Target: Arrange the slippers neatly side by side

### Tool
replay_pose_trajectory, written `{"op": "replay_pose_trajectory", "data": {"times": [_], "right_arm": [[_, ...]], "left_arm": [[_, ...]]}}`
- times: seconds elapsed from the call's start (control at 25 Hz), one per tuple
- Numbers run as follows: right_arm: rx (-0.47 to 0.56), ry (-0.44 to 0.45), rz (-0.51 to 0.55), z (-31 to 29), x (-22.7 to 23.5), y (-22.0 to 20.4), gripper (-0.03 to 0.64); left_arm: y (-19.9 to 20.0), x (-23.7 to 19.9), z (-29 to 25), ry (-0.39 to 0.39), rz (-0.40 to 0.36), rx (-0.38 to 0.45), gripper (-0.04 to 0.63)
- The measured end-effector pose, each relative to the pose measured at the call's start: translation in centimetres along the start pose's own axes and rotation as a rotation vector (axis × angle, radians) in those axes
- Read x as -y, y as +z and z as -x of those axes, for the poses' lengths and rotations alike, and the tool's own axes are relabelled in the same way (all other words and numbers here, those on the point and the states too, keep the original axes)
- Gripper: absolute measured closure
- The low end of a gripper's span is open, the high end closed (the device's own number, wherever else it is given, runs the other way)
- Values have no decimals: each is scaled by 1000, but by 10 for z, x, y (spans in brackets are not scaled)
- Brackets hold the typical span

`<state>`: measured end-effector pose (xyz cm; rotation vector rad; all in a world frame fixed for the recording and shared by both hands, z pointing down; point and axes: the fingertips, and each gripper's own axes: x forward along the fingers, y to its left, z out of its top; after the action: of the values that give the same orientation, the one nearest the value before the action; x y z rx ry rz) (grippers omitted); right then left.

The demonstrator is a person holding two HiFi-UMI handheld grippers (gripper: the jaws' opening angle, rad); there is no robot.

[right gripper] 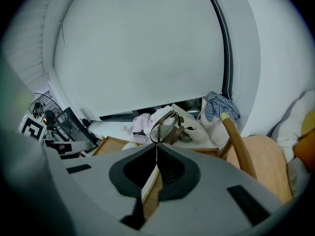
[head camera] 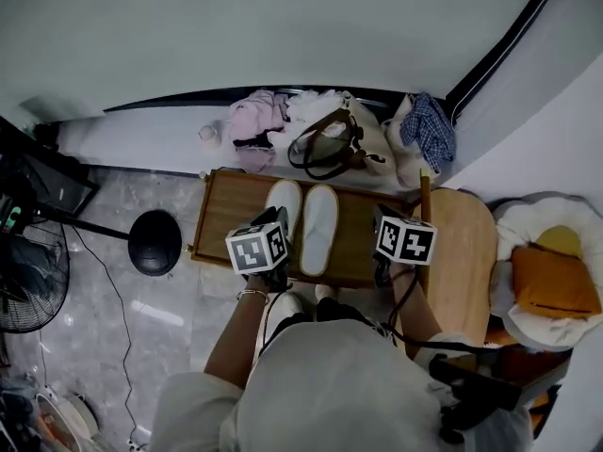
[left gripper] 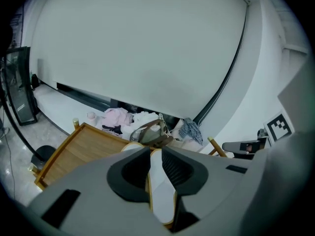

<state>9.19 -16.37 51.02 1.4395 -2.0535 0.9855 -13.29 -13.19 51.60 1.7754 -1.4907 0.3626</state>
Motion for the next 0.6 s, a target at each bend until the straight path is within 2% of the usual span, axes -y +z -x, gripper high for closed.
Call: {"op": "replay_pose_trajectory", "data": {"times": [0.2, 0.36, 0.48, 0.6], "right_arm": [[35, -11, 43, 11, -8, 24, 583], [77, -5, 56, 19, -12, 44, 583], [105, -4, 67, 24, -12, 58, 583], [124, -4, 89, 27, -13, 67, 583]], "left_arm": [[30, -14, 22, 19, 11, 101, 535], [61, -26, 45, 43, 3, 232, 568], [81, -32, 60, 90, -43, 311, 578], [91, -39, 68, 138, -103, 339, 578]]}}
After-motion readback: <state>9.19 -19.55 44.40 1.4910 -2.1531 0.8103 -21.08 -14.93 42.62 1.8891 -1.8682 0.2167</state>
